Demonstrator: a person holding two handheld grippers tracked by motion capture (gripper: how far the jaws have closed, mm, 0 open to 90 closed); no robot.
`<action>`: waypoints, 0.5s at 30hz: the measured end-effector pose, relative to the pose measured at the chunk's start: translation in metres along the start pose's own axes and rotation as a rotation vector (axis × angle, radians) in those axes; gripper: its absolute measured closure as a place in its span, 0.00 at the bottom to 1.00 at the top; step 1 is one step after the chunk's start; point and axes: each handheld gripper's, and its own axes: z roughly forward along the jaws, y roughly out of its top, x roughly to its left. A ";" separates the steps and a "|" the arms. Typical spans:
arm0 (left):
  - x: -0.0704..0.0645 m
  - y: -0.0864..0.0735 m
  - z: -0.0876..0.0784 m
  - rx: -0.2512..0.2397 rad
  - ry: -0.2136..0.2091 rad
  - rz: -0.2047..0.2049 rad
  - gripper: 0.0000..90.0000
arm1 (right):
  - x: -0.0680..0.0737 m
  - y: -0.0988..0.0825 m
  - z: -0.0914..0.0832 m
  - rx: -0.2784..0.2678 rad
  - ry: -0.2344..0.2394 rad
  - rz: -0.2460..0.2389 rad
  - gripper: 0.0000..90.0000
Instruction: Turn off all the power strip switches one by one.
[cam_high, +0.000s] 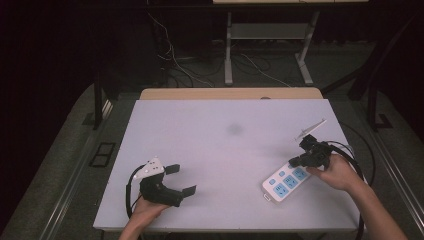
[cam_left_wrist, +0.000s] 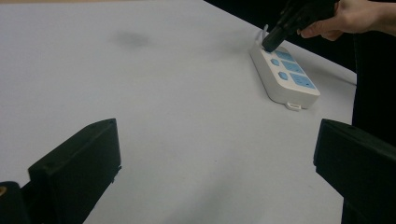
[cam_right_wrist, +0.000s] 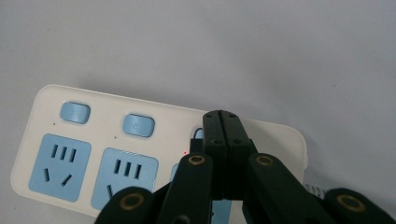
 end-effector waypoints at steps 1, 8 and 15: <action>0.000 0.000 0.000 0.000 -0.001 0.000 0.00 | 0.000 0.000 0.000 -0.002 0.004 0.003 1.00; 0.002 0.000 0.001 0.003 0.001 -0.005 0.00 | -0.003 -0.002 -0.001 -0.017 0.018 0.015 1.00; 0.002 0.000 0.000 -0.004 0.002 -0.011 0.00 | -0.004 -0.003 -0.001 -0.029 0.020 0.030 1.00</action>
